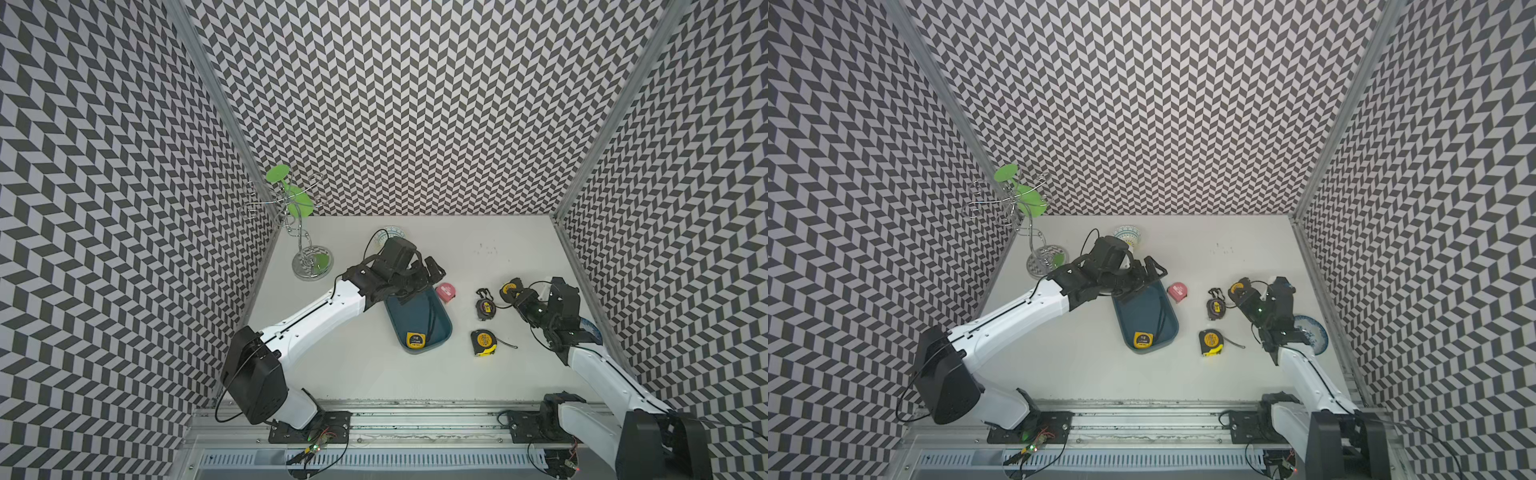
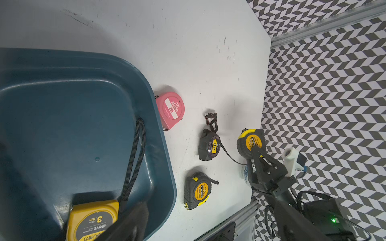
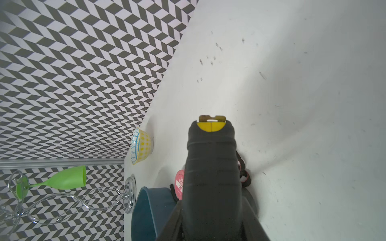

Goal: Take the tape measure out of the storage box
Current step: Place the tape measure at the center of the board.

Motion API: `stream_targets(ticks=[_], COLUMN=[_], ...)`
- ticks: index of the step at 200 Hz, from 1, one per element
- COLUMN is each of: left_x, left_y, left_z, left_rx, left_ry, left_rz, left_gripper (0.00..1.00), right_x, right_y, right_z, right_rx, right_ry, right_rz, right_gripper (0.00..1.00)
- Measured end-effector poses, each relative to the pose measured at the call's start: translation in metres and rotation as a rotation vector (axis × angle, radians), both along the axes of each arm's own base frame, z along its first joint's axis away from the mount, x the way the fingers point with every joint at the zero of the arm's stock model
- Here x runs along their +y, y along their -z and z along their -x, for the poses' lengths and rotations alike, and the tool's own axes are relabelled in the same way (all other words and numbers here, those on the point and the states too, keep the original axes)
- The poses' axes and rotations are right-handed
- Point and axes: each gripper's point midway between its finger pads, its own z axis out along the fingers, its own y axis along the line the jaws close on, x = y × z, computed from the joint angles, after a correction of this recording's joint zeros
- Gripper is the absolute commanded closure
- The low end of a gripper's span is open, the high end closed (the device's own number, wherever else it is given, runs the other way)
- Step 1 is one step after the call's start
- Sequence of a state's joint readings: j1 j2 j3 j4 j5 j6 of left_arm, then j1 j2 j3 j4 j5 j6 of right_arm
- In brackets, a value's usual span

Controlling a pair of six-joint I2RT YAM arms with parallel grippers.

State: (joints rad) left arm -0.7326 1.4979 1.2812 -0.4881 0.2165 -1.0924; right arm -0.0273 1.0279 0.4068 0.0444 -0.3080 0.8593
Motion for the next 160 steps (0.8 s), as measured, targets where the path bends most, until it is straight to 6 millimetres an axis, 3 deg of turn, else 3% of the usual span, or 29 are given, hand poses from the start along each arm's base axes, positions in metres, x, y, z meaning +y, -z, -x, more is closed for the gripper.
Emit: stream_targets(ticks=[45,104,127,160], left_x=[0.000,0.000,0.001,0.002], left_y=[0.000,0.000,0.003,0.009], left_z=[0.000,0.000,0.001,0.002], left_rx=[-0.002,-0.002,0.002,0.012], left_ry=[0.000,0.000,0.000,0.001], left_rz=[-0.002,-0.002,-0.007,-0.016], left_gripper=[0.00,0.00,0.00,0.00], right_x=[-0.003,0.007,0.011,0.013], right_y=[0.020,0.057,0.067,0.067], right_z=[0.012,0.039,0.049,0.051], right_rx=[0.067,0.178,0.208,0.209], right_ry=[0.010,-0.034,-0.046,-0.056], right_rz=[-0.033,-0.090,-0.107,-0.113], right_gripper=[0.91,0.91,0.81,0.53])
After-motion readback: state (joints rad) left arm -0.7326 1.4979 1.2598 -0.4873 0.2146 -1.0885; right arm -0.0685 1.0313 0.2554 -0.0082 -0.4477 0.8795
